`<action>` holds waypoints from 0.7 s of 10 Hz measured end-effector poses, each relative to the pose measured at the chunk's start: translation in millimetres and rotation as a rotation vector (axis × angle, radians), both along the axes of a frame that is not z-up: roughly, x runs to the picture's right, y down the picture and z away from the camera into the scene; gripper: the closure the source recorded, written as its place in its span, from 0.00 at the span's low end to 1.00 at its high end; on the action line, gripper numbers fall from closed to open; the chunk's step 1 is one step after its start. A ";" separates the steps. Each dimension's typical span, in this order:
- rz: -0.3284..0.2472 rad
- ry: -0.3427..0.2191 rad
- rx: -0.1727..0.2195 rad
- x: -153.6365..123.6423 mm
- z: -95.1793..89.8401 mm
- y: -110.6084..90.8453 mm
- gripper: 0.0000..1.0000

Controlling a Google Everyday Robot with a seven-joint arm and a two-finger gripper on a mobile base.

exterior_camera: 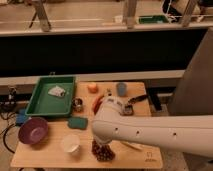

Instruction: Place grapes in paper cup

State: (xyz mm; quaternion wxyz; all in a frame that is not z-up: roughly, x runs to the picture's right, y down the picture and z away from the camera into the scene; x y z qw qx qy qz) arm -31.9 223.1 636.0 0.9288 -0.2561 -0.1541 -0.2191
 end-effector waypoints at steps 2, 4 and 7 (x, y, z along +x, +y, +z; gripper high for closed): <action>-0.008 -0.015 0.008 -5.0 -3.4 -5.9 0.95; 0.027 0.007 -0.044 1.3 2.4 -1.8 0.76; 0.100 0.055 -0.156 14.0 32.7 32.6 0.44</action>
